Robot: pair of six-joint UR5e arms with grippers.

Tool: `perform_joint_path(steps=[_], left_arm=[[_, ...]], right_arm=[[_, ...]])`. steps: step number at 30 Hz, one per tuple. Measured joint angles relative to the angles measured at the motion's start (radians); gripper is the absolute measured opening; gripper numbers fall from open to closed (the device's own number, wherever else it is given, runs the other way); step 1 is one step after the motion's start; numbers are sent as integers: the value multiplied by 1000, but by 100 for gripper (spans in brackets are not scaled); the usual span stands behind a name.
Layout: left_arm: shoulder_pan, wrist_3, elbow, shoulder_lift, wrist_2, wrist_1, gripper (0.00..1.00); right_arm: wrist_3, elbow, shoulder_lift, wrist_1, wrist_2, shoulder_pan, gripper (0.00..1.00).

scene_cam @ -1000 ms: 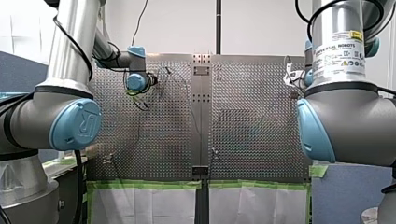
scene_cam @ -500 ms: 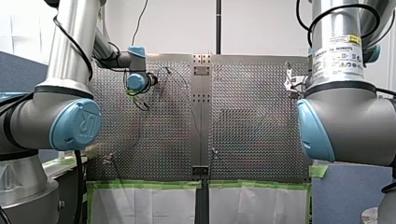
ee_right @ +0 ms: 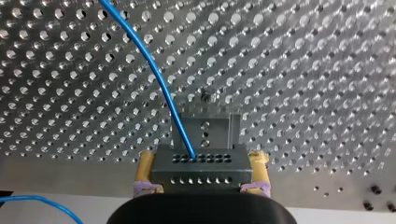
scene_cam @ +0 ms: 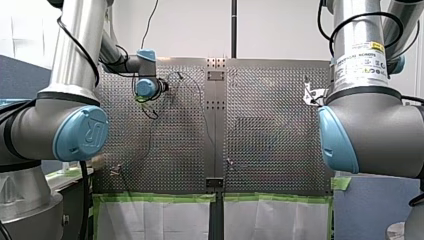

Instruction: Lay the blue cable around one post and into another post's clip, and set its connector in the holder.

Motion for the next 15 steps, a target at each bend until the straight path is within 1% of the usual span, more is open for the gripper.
perform_joint_path(steps=[1,2,5,9,12,15], left_arm=[[0,1,0,0,0,-1,100],[0,1,0,0,0,-1,100],[1,2,1,0,0,-3,100],[1,3,0,0,-1,-2,100],[1,6,1,0,-2,-1,100],[1,8,0,0,-3,-1,100]], right_arm=[[-9,-1,0,0,-4,-1,0],[-13,-1,0,-1,-6,-1,0],[-20,-2,0,-7,-15,-6,0],[-19,-2,1,-16,-22,-16,0],[-17,-1,5,-27,-23,-19,0],[-8,-2,11,-47,-22,-20,0]])
